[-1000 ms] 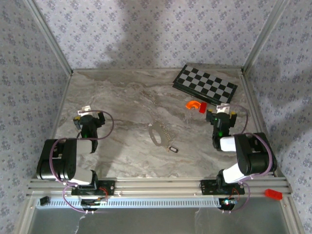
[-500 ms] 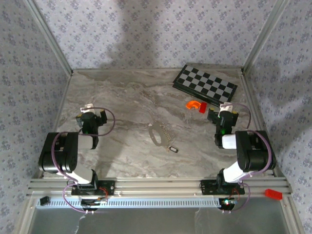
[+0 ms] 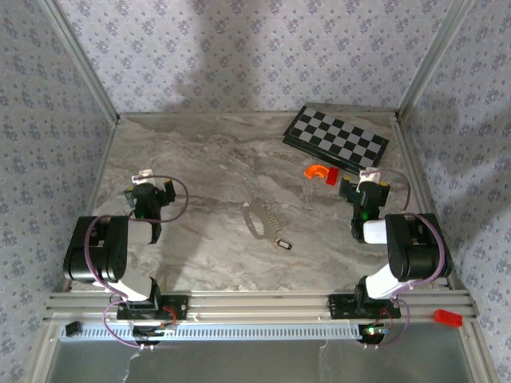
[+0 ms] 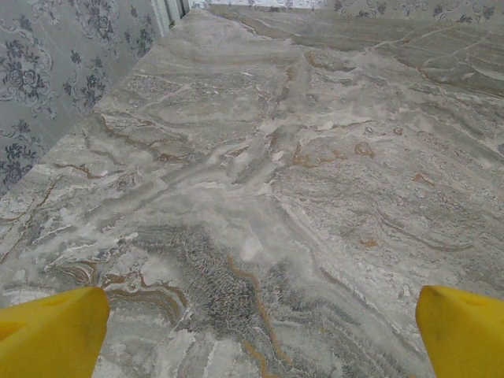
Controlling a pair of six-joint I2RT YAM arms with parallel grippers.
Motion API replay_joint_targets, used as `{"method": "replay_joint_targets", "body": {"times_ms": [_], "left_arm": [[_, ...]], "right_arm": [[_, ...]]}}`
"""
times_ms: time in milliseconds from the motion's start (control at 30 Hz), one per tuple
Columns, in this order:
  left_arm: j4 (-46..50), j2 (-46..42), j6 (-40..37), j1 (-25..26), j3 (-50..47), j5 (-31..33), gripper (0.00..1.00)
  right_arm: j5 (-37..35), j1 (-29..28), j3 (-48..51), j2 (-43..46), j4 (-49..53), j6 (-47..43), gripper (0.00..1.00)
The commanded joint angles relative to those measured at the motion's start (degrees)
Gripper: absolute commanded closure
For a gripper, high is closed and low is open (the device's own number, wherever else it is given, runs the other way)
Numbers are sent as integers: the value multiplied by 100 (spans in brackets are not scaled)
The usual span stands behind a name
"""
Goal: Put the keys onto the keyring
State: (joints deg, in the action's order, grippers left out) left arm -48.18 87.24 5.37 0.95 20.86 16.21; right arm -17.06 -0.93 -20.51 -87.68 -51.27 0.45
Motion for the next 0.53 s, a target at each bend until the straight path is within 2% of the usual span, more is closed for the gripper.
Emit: {"method": "replay_joint_targets", "body": {"times_ms": [0, 500], "left_arm": [[-112, 55, -71, -21, 129, -39, 0], [-112, 51, -77, -16, 129, -39, 0]], "right_arm": [[-8, -30, 21, -66, -156, -10, 0], [-11, -30, 21, -65, -146, -18, 0]]}}
